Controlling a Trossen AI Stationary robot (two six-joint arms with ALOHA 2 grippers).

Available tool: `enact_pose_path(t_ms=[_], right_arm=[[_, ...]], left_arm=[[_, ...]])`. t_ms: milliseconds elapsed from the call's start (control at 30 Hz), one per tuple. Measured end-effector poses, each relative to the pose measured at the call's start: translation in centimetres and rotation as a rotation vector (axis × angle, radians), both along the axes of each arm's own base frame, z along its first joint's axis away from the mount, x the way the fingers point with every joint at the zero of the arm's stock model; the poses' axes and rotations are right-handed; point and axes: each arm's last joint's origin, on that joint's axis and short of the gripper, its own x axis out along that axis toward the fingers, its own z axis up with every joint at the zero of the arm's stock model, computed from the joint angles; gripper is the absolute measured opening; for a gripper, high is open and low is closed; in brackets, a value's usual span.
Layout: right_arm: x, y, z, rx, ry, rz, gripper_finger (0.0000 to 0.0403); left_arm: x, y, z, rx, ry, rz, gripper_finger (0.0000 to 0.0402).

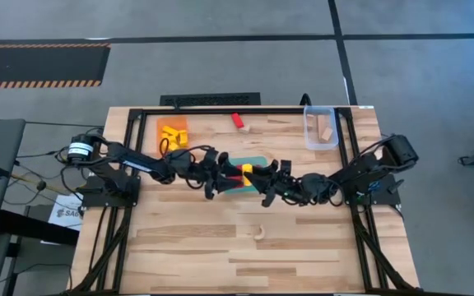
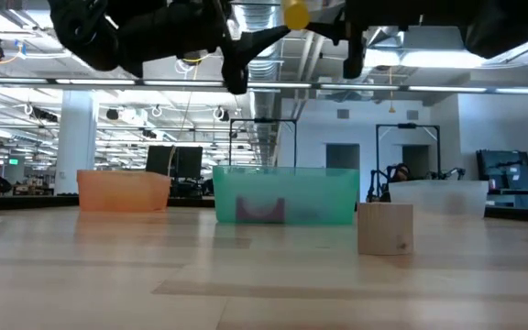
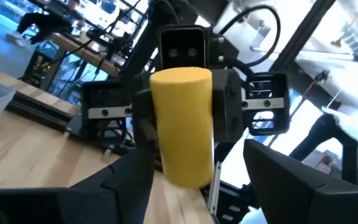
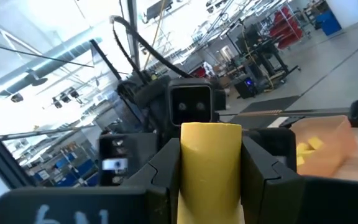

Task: Sort & place blocks by color
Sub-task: Put the yellow block into the orange bin

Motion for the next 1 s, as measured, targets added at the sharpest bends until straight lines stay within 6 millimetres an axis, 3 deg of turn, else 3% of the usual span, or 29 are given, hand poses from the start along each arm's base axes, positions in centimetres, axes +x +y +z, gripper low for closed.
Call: enact_pose_path(t_ms=[300,1000], right_arm=[[0.4,-0.2,0.3,0.004,-0.007,-0.013,0.0110],[0.5,-0.7,0.5,0.022,-0.031,0.004,0.0110]], left_arm=[[1.0,0.1,0.6,0.034,0.047,0.022,0.0275],[1.3,0.2,1.3,0.047,0.031,0.048,0.0277]])
